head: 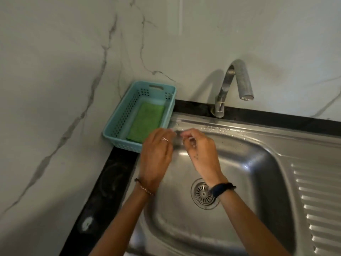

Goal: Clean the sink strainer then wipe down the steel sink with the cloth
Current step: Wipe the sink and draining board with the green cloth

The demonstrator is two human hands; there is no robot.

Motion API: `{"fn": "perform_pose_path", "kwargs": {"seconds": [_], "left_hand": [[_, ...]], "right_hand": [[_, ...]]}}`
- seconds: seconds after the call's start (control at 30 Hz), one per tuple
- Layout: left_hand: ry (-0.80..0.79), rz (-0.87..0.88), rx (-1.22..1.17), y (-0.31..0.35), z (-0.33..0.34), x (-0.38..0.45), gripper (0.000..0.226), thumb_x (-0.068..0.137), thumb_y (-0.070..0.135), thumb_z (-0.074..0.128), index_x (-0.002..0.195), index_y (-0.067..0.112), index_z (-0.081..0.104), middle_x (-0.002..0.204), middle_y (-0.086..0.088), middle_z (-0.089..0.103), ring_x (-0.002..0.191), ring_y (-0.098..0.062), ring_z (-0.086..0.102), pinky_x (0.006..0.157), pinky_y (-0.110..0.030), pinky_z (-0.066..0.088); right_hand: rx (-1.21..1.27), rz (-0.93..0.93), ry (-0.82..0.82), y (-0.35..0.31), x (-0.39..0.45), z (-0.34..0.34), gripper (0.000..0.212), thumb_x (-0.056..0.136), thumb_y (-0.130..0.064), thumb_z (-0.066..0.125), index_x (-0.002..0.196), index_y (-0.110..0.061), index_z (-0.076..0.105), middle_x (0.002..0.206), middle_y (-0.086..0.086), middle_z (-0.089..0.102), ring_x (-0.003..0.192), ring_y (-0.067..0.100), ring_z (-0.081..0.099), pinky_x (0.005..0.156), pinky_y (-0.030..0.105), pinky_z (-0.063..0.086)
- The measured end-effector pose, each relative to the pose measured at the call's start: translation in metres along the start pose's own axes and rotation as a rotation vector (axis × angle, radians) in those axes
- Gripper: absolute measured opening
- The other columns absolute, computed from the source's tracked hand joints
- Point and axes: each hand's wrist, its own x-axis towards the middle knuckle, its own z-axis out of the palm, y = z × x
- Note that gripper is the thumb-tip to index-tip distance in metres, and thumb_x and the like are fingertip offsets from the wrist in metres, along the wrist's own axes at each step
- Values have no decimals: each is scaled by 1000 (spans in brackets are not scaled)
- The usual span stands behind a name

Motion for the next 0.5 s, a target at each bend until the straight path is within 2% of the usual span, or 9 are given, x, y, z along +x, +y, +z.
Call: {"fn": "perform_pose_path", "kwargs": {"seconds": [0.07, 0.17, 0.23, 0.3, 0.37, 0.43, 0.5], "left_hand": [[-10, -89, 152, -27, -16, 17, 23, 81, -1, 56, 101, 3, 66, 106, -13, 69, 113, -30, 56, 95, -39, 44], [-163, -316, 274, -64, -26, 27, 23, 89, 9, 51, 106, 3, 65, 112, -16, 66, 123, -28, 51, 104, -41, 36], [-179, -418, 278, -75, -27, 27, 27, 91, 18, 47, 98, 2, 68, 101, -19, 70, 105, -29, 61, 96, -41, 41], [-111, -405, 310, -75, -24, 25, 27, 88, 17, 51, 73, 2, 69, 74, -18, 70, 78, -29, 66, 81, -41, 46], [-93, -403, 371, -70, -20, 22, 27, 84, 14, 58, 60, 6, 66, 59, -13, 67, 66, -26, 66, 74, -39, 46], [-74, -388, 430, -72, -18, 22, 28, 81, 13, 63, 53, 10, 63, 52, -8, 64, 60, -23, 64, 71, -36, 44], [-37, -360, 464, -77, -17, 23, 30, 78, 14, 62, 49, 13, 60, 47, -5, 61, 56, -21, 62, 70, -35, 34]], "right_hand": [[12, -116, 22, -28, 29, 5, 12, 90, -12, 54, 97, -17, 64, 97, 0, 68, 79, 9, 61, 68, 17, 51], [-79, -162, -84, -52, 71, 30, 16, 89, -9, 50, 100, -11, 62, 100, 10, 68, 89, 26, 64, 74, 39, 53], [-290, -155, -260, -58, 97, 55, 22, 89, -6, 45, 105, -6, 60, 107, 17, 66, 99, 33, 62, 81, 40, 50], [-503, -125, -446, -54, 113, 78, 25, 91, -4, 42, 110, 0, 59, 115, 21, 63, 108, 34, 59, 87, 39, 46], [-595, -44, -583, -46, 123, 98, 26, 94, -6, 41, 113, 3, 57, 121, 21, 60, 113, 34, 56, 91, 38, 45], [-679, 25, -648, -38, 129, 115, 27, 95, -12, 43, 115, 1, 56, 123, 18, 59, 114, 31, 56, 94, 35, 45], [-685, 104, -619, -34, 134, 129, 33, 95, -14, 44, 124, 0, 47, 130, 18, 52, 120, 30, 50, 99, 35, 42]]}}
